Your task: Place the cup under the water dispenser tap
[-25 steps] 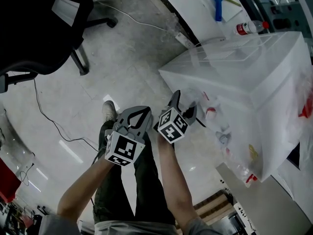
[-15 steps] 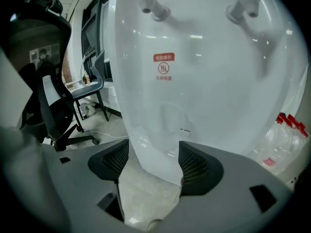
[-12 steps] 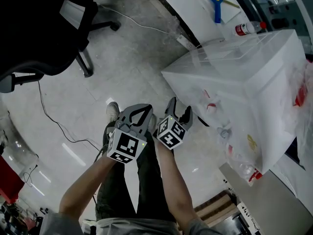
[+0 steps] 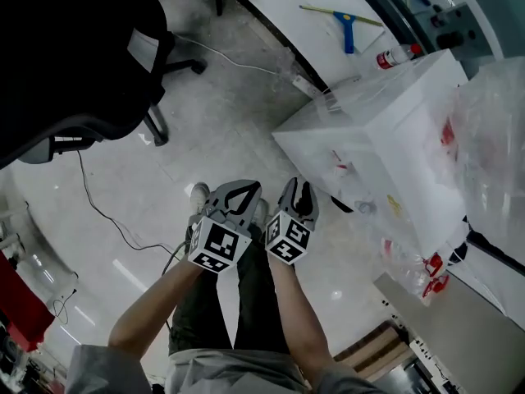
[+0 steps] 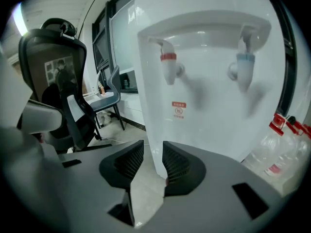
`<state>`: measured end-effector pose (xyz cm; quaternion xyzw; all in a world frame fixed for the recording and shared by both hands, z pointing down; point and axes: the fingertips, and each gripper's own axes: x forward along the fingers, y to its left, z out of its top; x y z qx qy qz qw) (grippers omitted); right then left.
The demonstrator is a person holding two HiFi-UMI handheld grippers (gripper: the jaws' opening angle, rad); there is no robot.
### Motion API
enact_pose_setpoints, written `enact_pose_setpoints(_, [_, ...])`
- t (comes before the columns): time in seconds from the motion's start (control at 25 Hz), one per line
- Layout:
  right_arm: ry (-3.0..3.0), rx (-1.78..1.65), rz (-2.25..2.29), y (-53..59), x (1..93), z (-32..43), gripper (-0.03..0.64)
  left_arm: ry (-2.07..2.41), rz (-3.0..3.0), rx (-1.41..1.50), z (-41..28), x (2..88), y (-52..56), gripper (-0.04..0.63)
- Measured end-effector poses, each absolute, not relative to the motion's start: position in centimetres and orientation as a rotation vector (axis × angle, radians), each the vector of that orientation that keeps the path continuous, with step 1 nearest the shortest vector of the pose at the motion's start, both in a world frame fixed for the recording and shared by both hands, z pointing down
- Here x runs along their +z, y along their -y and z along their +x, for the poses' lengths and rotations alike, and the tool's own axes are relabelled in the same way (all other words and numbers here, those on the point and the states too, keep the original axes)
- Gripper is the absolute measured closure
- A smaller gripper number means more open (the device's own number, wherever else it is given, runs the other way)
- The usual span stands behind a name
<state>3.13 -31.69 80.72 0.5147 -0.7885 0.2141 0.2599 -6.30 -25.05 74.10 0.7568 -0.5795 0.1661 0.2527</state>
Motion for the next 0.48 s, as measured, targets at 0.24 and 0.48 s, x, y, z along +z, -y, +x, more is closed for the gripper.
enact_pose_setpoints(0.24, [2.203, 0.545, 1.4, 30.7, 73.9, 2.7, 0.562, 1.569, 2.103, 0.46, -7.1, 69.1, 24.4, 0.586])
enact_pose_setpoints(0.48, [2.3, 0.549, 1.391, 29.3, 65.9, 1.9, 0.592, 1.563, 2.154, 0.444, -6.9, 63.4, 23.7, 0.586])
